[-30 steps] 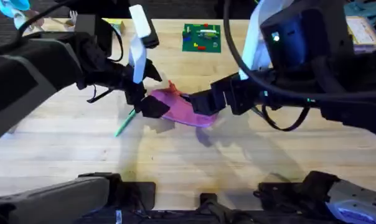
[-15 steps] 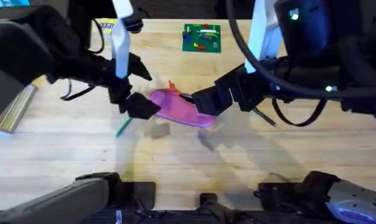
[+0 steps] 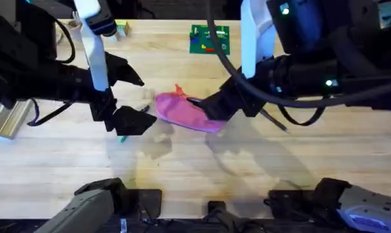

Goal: Unzip the bag, pick up the pens from the table one at a time and place them inside, then zip the bag closed.

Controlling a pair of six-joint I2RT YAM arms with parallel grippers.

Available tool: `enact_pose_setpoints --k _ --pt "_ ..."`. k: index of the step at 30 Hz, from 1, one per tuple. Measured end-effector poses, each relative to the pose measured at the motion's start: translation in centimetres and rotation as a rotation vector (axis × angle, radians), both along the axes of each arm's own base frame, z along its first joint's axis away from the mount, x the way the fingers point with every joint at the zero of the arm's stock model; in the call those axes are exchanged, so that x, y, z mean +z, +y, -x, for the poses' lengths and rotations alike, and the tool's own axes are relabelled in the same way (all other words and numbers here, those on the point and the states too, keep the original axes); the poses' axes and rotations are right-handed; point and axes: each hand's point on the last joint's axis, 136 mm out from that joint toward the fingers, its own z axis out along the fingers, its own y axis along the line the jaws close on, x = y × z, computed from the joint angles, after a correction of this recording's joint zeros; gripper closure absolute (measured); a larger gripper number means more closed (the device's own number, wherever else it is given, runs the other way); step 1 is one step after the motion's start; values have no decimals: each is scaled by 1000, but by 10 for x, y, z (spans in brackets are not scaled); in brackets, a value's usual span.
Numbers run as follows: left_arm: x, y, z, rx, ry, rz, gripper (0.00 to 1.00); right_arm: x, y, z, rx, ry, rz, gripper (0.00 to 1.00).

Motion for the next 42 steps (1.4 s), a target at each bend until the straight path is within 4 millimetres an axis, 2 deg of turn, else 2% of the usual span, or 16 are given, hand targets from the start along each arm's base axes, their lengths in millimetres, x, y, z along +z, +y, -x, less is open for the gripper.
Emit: enact_pose_setpoints --k 4,5,6,15,21,34,42 --pt "0 0 1 0 2 1 9 1 1 -1 11 -11 3 818" --pt "0 0 1 0 3 1 8 2 1 -1 10 -11 2 930" --pt "0 0 1 0 4 2 8 2 1 -1 13 -13 3 960" --pt "0 0 1 0 4 2 7 -3 4 -5 84 -57 46 970" --pt "0 0 1 0 4 2 7 -25 14 -15 109 -35 92 970" --pt "0 0 2 0 8 2 7 -75 22 -23 124 71 191 970" --pt "0 0 2 -1 8 2 7 -94 25 -26 126 106 221 972"
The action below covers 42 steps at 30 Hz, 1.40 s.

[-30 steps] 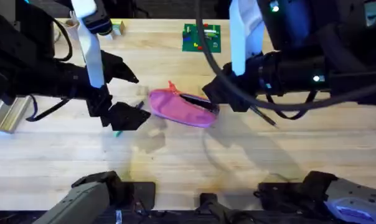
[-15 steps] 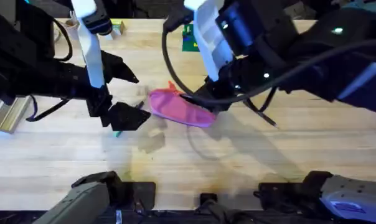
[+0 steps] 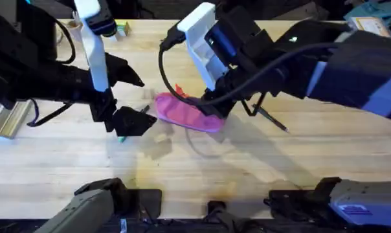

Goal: Unzip the bag, pick up the pens from the table one at a time and place them inside, then zip the bag closed.

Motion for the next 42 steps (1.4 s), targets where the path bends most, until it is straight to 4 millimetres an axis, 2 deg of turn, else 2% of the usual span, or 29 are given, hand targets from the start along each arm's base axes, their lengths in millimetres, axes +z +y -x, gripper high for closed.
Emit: enact_pose_setpoints --k 5,6,11,15,17,18,19,23,24,25,36,38,42 --pt "0 0 0 0 1 0 8 -6 12 -12 0 -23 -23 971" --pt "0 0 0 0 1 0 7 -12 19 -19 0 -34 -33 972" --pt "0 0 0 0 0 0 7 -27 21 -21 0 -10 -10 971" --pt "0 0 0 0 1 0 7 -30 22 -23 0 -9 -9 971" --pt "0 0 0 0 1 0 8 -30 23 -24 0 -14 -14 922" --pt "0 0 0 0 0 0 7 -29 24 -25 0 -16 -15 836" --pt "0 0 0 0 1 0 7 -29 24 -25 1 -17 -15 710" --pt "0 0 0 0 -1 0 8 -29 24 -25 3 -19 -15 146" --pt "0 0 0 0 0 0 7 -29 24 -25 7 -21 -13 40" --pt "0 0 0 0 0 0 7 -29 24 -25 6 -21 -14 14" --pt "0 0 0 0 0 0 7 -27 24 -25 6 -24 -17 4" --pt "0 0 0 0 -1 0 7 -21 23 -24 6 -31 -24 4" --pt "0 0 0 0 0 0 7 3 18 -20 -9 -61 -60 4"
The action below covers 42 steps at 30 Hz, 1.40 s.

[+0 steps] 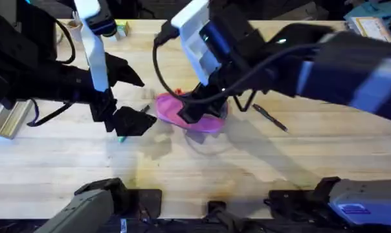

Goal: Unzip the bag, pick up the pens from the table one at a time and place them inside, then zip the bag closed.

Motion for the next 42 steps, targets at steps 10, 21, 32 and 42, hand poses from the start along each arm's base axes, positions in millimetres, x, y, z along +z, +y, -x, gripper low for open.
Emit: enact_pose_setpoints --k 10,21,32,42 --pt "0 0 0 0 1 0 7 47 -22 18 -50 -35 -52 4" --pt "0 0 1 0 3 1 7 98 -114 37 -310 -61 -77 3" --pt "0 0 1 0 3 1 7 90 -172 38 -510 8 -20 3" --pt "0 0 1 0 4 1 7 85 -203 34 -629 36 0 3"
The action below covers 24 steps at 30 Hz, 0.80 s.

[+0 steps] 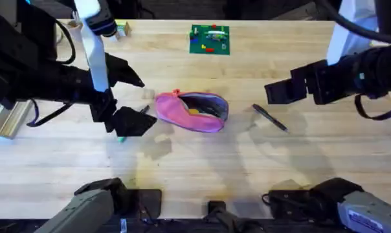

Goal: Unzip the bag, pick up the pens from the table one at a time and place them inside, then zip the bag closed.

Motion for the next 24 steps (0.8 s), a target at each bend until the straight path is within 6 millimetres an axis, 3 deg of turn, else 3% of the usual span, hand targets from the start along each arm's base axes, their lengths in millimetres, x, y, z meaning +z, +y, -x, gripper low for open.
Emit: enact_pose_setpoints --k 10,15,24 --pt "0 0 0 0 0 0 8 0 -2 -1 19 -7 19 3" --pt "0 0 0 0 0 0 7 -3 -15 -5 6 -13 102 3" --pt "2 -3 0 -4 -4 18 7 -40 -18 -18 7 136 193 4"
